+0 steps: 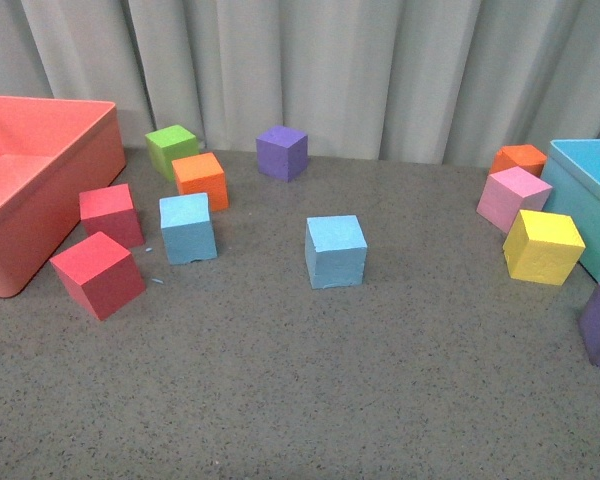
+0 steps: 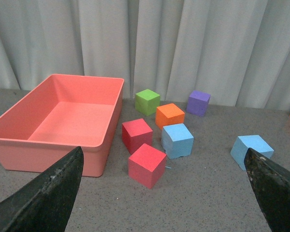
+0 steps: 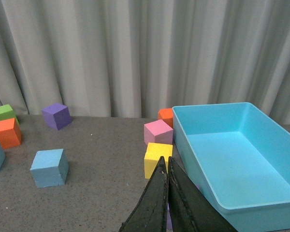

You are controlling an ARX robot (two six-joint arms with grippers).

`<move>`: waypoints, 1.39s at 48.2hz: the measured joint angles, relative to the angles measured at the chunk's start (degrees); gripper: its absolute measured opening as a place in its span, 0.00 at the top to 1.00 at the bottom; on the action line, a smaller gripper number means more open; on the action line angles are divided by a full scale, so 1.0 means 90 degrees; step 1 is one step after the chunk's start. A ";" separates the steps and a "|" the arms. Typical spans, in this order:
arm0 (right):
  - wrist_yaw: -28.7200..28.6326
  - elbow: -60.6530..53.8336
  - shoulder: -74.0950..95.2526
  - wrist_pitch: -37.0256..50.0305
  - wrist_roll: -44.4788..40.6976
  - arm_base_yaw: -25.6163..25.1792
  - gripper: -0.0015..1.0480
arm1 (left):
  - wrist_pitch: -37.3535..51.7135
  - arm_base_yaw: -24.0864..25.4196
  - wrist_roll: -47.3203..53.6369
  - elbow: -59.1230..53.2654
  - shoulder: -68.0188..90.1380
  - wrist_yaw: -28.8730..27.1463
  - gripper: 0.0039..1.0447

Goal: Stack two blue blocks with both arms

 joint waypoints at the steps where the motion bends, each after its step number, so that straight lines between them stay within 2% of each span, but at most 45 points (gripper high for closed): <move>1: 0.0000 0.0000 -0.0039 -0.0036 0.0000 0.0000 0.99 | 0.0000 0.0000 0.0000 0.0000 0.0000 0.0000 0.06; 22: 0.0000 0.0000 -0.1076 -0.1076 0.0000 0.0000 0.99 | 0.0000 0.0000 0.0000 0.0000 0.0000 0.0000 0.06; 26: -0.0012 0.0002 -0.1751 -0.1967 -0.0002 0.0000 0.99 | 0.0000 0.0000 0.0000 0.0000 0.0000 0.0000 0.06; 32: -0.0015 0.0002 -0.2113 -0.2127 -0.0007 0.0000 0.85 | 0.0000 0.0000 0.0000 0.0000 0.0000 0.0000 0.06; 39: -0.0017 0.0002 -0.2115 -0.2157 -0.0005 0.0000 0.57 | 0.0000 0.0000 0.0000 0.0000 0.0000 0.0000 0.06; 40: -0.0017 0.0002 -0.2115 -0.2157 -0.0005 0.0000 0.54 | -0.0027 -0.0010 -0.0007 0.0010 0.0022 -0.0058 0.06; 43: -0.0017 0.0002 -0.2120 -0.2154 -0.0007 0.0000 0.41 | -0.0629 -0.0214 -0.0131 0.0301 0.0770 -0.0896 0.06; 46: -0.0022 0.0002 -0.2125 -0.2154 -0.0007 0.0000 0.27 | -0.0119 -0.0316 -0.0362 0.0483 0.2069 -0.1076 0.06; 50: -0.0019 0.0002 -0.2125 -0.2157 -0.0005 0.0000 0.16 | 0.0568 -0.0459 -0.0610 0.0792 0.3359 -0.1088 0.06; 52: -0.0019 0.0002 -0.2125 -0.2154 0.0000 0.0000 0.08 | 0.1299 -0.0605 -0.0724 0.1156 0.4481 -0.1025 0.06; 55: -0.0019 0.0002 -0.2125 -0.2157 -0.0005 0.0000 0.10 | 0.1970 -0.0755 -0.0845 0.1715 0.5848 -0.1013 0.06; 59: -0.0019 0.0002 -0.2125 -0.2157 -0.0002 0.0000 0.09 | 0.2314 -0.0908 -0.0930 0.2361 0.7164 -0.1098 0.06; 67: -0.0019 0.0002 -0.2125 -0.2154 -0.0005 0.0000 0.09 | 0.2283 -0.1207 -0.0998 0.3721 0.9304 -0.1292 0.06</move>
